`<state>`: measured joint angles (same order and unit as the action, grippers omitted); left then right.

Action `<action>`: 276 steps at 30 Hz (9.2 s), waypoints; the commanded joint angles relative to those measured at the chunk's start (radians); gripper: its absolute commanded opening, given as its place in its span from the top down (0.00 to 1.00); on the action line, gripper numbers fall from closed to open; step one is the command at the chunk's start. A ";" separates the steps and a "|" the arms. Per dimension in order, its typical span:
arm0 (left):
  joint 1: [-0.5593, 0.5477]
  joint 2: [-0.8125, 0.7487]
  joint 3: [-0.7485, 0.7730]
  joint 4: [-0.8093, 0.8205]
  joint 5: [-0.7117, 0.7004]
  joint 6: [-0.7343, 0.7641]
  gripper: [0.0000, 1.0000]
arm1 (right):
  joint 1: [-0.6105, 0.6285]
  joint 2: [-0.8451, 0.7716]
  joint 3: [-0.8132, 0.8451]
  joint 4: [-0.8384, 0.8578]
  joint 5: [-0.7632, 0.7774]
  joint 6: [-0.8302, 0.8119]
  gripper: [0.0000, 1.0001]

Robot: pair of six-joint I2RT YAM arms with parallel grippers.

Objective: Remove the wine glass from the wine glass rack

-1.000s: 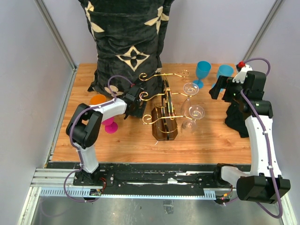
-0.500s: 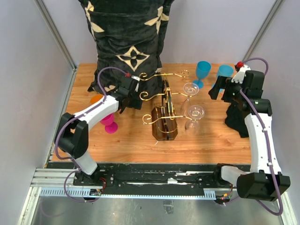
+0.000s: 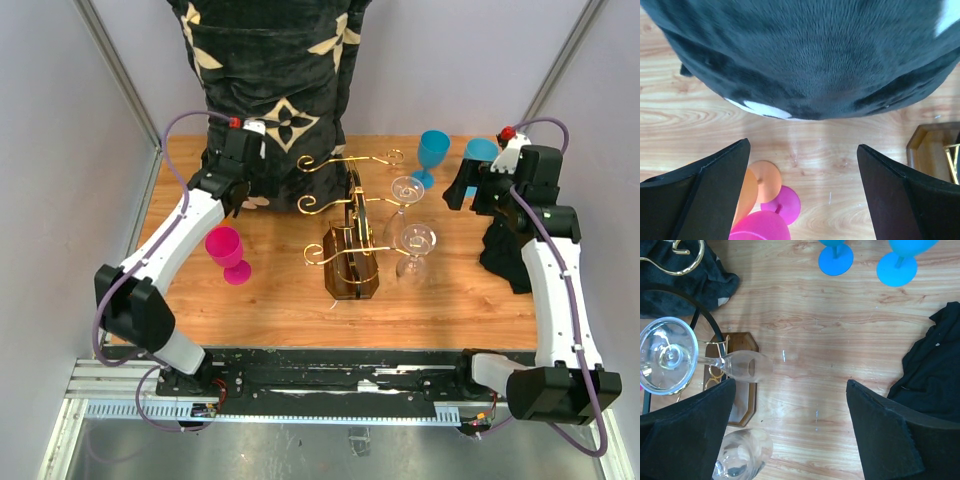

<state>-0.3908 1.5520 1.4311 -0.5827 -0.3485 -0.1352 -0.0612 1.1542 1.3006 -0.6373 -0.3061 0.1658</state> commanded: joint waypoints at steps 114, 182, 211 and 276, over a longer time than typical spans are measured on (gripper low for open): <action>0.002 -0.133 0.477 -0.049 0.702 -0.329 0.00 | 0.782 0.105 0.459 -0.050 -0.230 -0.687 0.99; 0.004 -0.049 0.501 -0.033 0.920 -0.538 0.43 | 1.160 0.064 0.264 -0.024 0.251 -1.259 0.99; 0.004 -0.075 0.477 -0.003 0.920 -0.521 0.63 | 1.160 0.049 0.234 0.050 0.274 -1.223 0.51; -0.139 -0.493 -0.907 1.318 -0.085 0.151 0.66 | 0.357 -0.071 0.150 0.037 0.368 -0.088 0.02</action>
<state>-0.5266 1.0504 0.5777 0.4515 -0.3786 -0.0097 0.3168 1.0966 1.4746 -0.6258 0.0937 0.0406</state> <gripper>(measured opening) 0.603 0.984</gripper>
